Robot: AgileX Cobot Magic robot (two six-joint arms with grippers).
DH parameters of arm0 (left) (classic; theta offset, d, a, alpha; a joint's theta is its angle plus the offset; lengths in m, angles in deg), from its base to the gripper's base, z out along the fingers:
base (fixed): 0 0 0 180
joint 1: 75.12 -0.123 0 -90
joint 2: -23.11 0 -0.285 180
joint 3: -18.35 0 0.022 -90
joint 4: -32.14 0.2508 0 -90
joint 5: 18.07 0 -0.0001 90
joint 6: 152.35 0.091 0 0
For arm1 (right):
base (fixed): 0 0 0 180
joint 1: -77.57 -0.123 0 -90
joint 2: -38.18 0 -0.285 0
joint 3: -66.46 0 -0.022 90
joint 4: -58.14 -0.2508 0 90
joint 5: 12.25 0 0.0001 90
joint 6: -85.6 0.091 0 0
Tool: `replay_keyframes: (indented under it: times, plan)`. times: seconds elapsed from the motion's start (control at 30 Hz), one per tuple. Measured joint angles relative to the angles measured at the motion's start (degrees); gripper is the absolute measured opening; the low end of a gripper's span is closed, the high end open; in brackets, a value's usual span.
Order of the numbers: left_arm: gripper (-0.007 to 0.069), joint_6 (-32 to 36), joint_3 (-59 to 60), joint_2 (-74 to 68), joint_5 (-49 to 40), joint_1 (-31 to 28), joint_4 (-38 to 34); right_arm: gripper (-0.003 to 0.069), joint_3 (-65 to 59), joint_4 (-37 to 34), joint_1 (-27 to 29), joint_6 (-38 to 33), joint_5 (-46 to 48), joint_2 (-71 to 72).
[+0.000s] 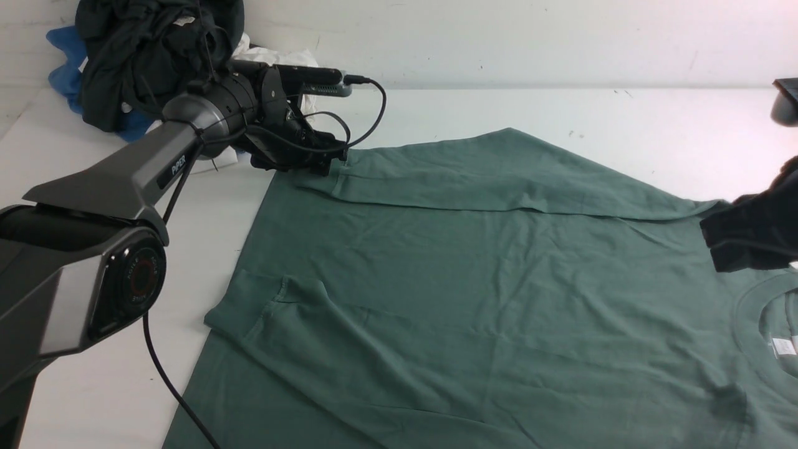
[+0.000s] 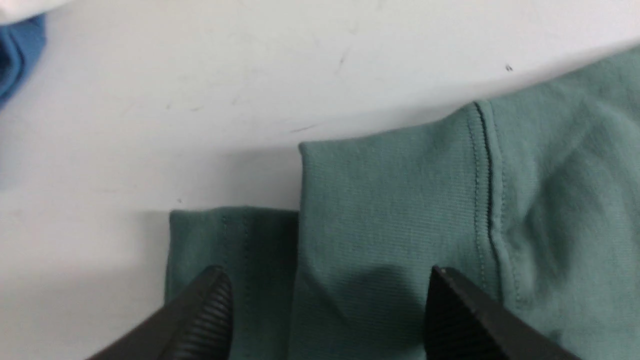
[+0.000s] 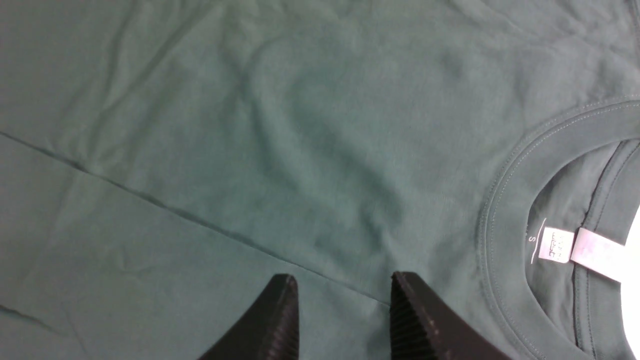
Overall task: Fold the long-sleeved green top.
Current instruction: Use the left arm to clamp the cuff farthest from it, then use the left arm to drag and drop the cuff onto the cuff closest to the left arm
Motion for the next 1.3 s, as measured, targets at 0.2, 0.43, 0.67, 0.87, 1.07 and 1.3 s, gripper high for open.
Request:
replay_keyframes:
  times: [0.2, 0.43, 0.67, 0.87, 1.07, 1.3]
  plan:
    - [0.0307, 0.23, -0.12, -0.87, -0.14, -0.06, -1.62, 0.0251, 0.00, -0.40, 0.00, -0.76, 0.00, -1.97]
    - [0.0067, 5.21, -0.13, -0.40, -1.33, -0.06, -5.44, 0.0251, 0.00, -0.44, 0.00, -1.03, 0.00, -2.02]
    - [0.0024, 7.99, -0.13, 3.59, -5.71, -0.12, -6.23, 0.0251, 0.00, -0.39, 0.00, -1.39, 0.00, -2.04]
    - [0.0024, 10.48, -0.13, 10.96, -14.29, -0.17, -7.74, 0.0251, 0.25, 1.10, 0.00, -1.93, 0.00, -1.91]
    - [0.0024, 12.80, 2.49, 21.54, -26.26, -0.27, -9.79, 0.0251, 0.30, 1.82, 0.00, -2.12, -1.45, 0.93]
    - [0.0024, 12.80, 24.49, 38.03, -26.61, -0.45, -9.46, 0.0251, 0.37, 1.30, 0.00, -2.22, -1.53, 6.85]
